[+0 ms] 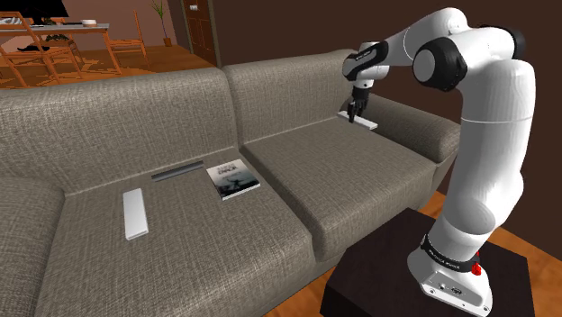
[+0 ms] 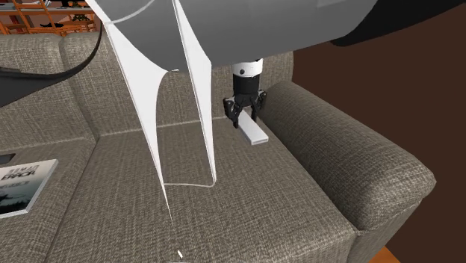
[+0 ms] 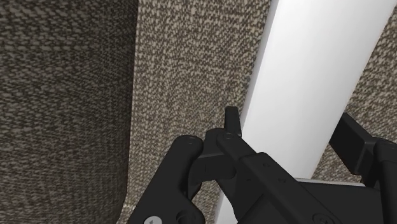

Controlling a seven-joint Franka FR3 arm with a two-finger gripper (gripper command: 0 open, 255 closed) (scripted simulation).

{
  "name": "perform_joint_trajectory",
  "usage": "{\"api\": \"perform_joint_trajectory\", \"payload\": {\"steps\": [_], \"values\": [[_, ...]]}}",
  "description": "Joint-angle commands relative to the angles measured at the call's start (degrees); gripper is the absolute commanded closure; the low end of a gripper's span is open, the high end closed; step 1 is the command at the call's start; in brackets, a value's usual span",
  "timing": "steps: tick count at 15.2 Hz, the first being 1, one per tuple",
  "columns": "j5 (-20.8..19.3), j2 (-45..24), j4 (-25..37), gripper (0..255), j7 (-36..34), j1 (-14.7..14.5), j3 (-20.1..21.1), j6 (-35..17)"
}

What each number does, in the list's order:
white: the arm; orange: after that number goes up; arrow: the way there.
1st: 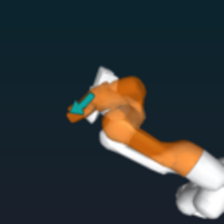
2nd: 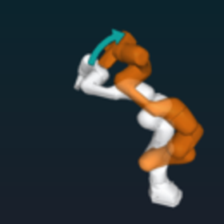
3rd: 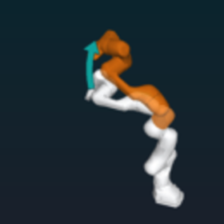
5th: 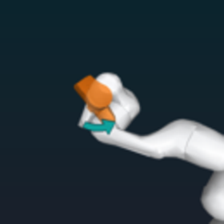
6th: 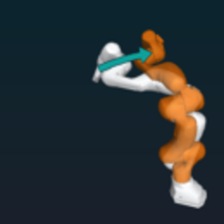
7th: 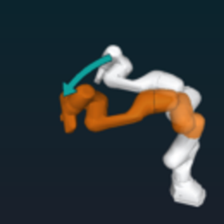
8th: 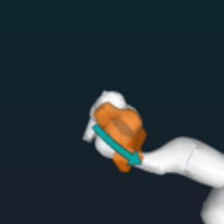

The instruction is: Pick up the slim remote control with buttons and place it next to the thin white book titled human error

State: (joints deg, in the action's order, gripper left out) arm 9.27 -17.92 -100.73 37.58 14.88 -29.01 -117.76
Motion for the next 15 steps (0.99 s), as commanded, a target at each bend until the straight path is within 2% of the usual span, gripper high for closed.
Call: {"api": "perform_joint_trajectory", "payload": {"steps": [1, 2, 8, 15], "values": [[-0.32, 0.47, 0.89, 255, -0.19, -0.05, -0.13, 1.3], [-0.35, 0.51, 0.94, 255, -0.21, -0.06, -0.14, 1.39], [-5.82, 10.3, -10.96, 255, -9.23, -6.64, 1.1, -2.1], [-11.01, 19.61, -21.29, 255, -20.82, -11.99, 5.0, -4.07]]}}
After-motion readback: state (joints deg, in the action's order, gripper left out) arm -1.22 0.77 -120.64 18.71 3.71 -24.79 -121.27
